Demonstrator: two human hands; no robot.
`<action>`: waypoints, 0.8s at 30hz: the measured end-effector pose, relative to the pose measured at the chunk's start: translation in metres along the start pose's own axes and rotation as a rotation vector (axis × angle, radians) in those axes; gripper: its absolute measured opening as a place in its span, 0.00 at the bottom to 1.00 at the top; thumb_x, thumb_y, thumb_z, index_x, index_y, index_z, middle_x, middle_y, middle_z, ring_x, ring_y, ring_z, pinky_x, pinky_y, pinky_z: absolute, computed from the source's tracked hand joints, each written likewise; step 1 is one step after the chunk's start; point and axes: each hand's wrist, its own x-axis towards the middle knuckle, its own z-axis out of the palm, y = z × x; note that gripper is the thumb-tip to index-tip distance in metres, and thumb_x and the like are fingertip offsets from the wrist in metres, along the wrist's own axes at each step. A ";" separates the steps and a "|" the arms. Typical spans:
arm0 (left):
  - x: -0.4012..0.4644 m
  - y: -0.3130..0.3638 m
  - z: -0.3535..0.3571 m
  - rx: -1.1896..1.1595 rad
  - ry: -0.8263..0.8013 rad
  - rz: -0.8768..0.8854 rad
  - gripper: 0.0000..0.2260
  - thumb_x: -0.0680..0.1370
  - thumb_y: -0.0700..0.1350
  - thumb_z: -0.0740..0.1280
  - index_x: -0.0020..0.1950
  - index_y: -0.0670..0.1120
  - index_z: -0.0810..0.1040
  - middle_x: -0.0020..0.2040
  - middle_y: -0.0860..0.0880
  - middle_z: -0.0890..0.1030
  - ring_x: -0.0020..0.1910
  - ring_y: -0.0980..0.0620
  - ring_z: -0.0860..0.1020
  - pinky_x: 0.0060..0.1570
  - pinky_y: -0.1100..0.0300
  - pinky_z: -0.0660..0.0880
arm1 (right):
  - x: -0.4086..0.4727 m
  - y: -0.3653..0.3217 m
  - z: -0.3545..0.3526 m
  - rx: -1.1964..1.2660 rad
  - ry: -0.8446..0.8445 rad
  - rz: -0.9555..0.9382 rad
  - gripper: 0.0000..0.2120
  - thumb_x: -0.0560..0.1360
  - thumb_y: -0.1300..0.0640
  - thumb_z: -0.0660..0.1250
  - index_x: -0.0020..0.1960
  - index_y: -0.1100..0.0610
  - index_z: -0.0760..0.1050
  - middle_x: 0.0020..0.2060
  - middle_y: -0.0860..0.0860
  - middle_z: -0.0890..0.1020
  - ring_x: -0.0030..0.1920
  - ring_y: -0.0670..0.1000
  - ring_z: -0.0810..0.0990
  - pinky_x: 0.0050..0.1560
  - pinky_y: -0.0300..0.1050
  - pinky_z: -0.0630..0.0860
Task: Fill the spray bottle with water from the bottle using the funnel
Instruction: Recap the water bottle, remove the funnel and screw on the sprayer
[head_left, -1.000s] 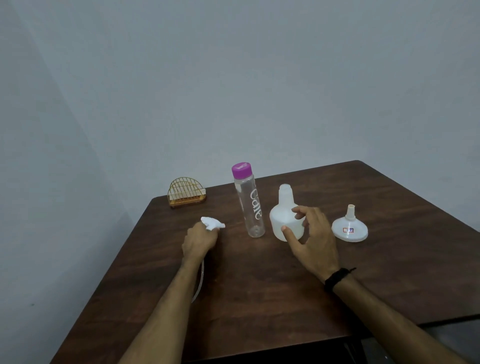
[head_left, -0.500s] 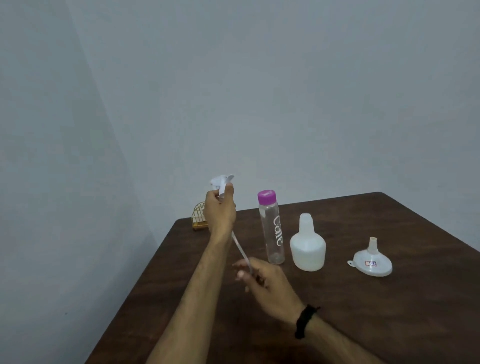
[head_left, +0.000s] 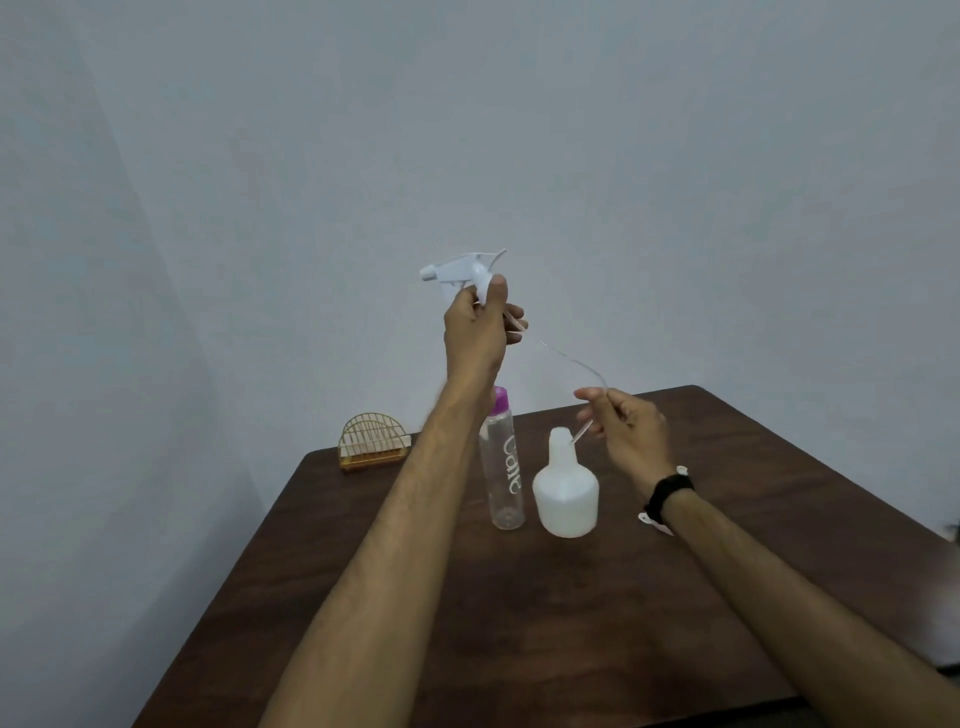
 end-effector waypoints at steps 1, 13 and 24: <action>0.001 -0.001 0.005 0.000 -0.013 0.008 0.09 0.83 0.51 0.62 0.49 0.48 0.76 0.40 0.46 0.82 0.35 0.54 0.81 0.38 0.62 0.77 | 0.006 0.002 -0.002 -0.005 0.015 0.004 0.12 0.80 0.47 0.63 0.51 0.49 0.84 0.37 0.47 0.85 0.36 0.43 0.80 0.41 0.39 0.80; 0.014 -0.014 0.008 0.019 -0.022 0.080 0.06 0.83 0.51 0.61 0.52 0.50 0.74 0.42 0.48 0.82 0.38 0.55 0.82 0.39 0.62 0.77 | 0.036 0.023 0.024 -0.035 -0.017 -0.008 0.14 0.80 0.46 0.65 0.49 0.55 0.84 0.37 0.48 0.85 0.33 0.39 0.79 0.38 0.31 0.78; 0.010 -0.044 0.016 0.144 -0.117 0.113 0.09 0.82 0.51 0.63 0.54 0.47 0.77 0.43 0.51 0.82 0.41 0.56 0.82 0.46 0.56 0.79 | 0.022 0.053 0.030 -0.206 -0.264 -0.048 0.14 0.82 0.50 0.62 0.54 0.59 0.80 0.51 0.54 0.79 0.52 0.53 0.78 0.52 0.44 0.76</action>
